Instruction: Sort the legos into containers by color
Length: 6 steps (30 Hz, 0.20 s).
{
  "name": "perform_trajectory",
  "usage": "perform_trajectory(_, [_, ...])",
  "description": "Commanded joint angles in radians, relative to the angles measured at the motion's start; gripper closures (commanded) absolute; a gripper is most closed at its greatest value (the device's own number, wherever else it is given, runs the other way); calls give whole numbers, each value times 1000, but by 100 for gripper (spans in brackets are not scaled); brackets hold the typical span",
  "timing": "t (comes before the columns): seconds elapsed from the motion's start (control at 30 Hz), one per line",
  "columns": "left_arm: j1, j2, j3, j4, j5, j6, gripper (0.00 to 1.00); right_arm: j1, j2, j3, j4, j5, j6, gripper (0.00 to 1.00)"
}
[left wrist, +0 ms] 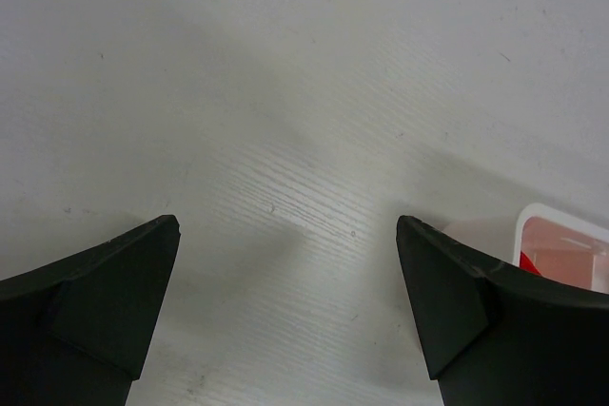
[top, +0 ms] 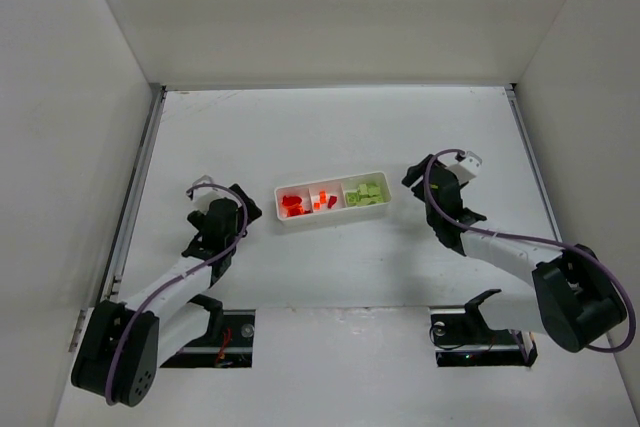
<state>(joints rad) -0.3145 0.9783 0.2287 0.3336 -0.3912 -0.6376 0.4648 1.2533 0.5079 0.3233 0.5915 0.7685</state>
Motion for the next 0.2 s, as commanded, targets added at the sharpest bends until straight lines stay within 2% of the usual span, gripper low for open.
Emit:
perform_trajectory(0.0, [-10,-24,3,47,-3,16,0,-1,0,12,66,-16,14,25])
perform_trajectory(0.17, [-8,-27,0,47,-5,13,0,-1,28,26,72,-32,12,25])
